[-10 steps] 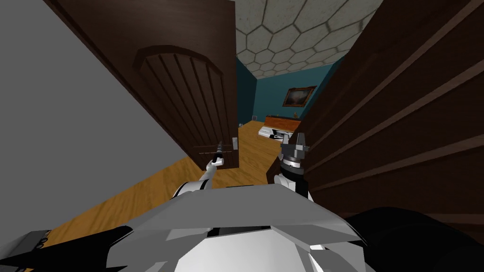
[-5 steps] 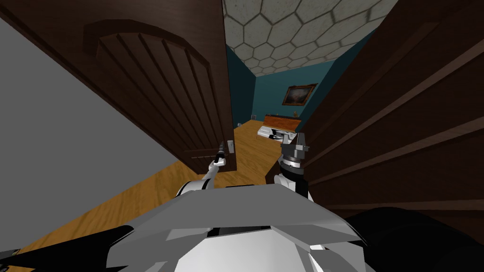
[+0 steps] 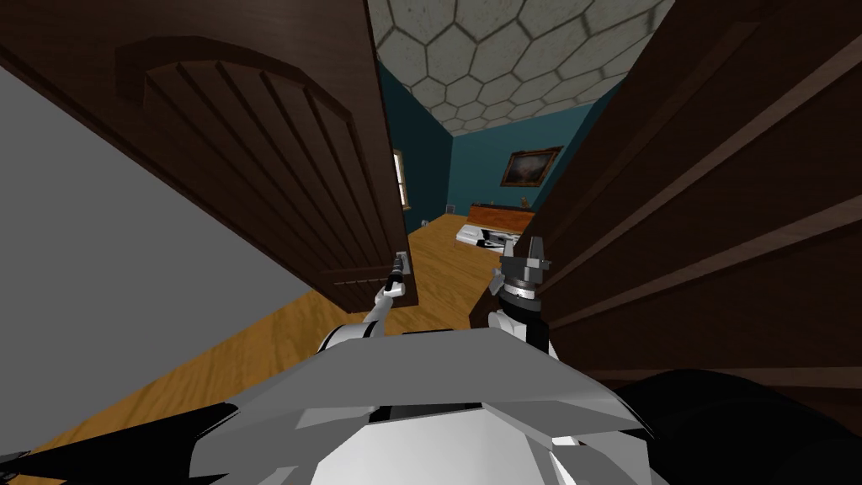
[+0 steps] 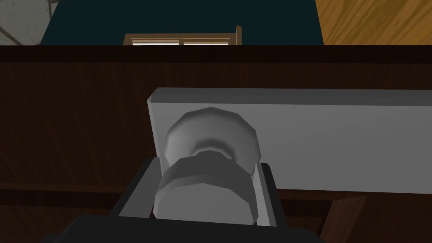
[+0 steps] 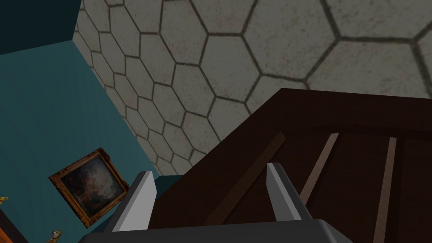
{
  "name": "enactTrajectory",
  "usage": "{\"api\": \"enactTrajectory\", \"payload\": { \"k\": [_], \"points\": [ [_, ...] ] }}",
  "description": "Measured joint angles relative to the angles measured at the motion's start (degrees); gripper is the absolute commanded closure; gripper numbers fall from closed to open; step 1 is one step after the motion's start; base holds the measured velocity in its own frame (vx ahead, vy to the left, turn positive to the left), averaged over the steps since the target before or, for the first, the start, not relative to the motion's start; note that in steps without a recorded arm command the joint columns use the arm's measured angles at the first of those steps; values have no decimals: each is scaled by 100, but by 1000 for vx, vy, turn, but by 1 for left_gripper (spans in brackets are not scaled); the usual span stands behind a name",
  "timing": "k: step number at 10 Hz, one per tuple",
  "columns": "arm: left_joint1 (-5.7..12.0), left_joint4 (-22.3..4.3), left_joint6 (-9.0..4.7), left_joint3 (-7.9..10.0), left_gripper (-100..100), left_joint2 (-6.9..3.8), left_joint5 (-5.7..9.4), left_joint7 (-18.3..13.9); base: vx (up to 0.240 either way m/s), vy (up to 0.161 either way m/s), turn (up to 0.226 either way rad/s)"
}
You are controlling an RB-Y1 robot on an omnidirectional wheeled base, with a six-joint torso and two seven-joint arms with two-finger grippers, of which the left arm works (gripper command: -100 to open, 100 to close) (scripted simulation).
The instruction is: Push the door open
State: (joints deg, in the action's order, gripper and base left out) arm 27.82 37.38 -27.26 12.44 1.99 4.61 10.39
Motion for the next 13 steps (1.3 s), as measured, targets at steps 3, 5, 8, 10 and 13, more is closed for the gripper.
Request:
{"api": "enactTrajectory", "payload": {
  "k": [3,5,8,10,13],
  "points": [
    [0,-1,16,-25,100,28,-9,0,0,14,-13],
    [1,0,15,-26,100,29,-9,0,35,23,-56],
    [150,-349,-178,65,100,-115,313,283,93,43,-63],
    [128,-187,-176,146,100,-206,484,451,76,34,-8],
    [251,-388,-388,265,-100,-325,793,756,-94,52,-159]
  ]
}}
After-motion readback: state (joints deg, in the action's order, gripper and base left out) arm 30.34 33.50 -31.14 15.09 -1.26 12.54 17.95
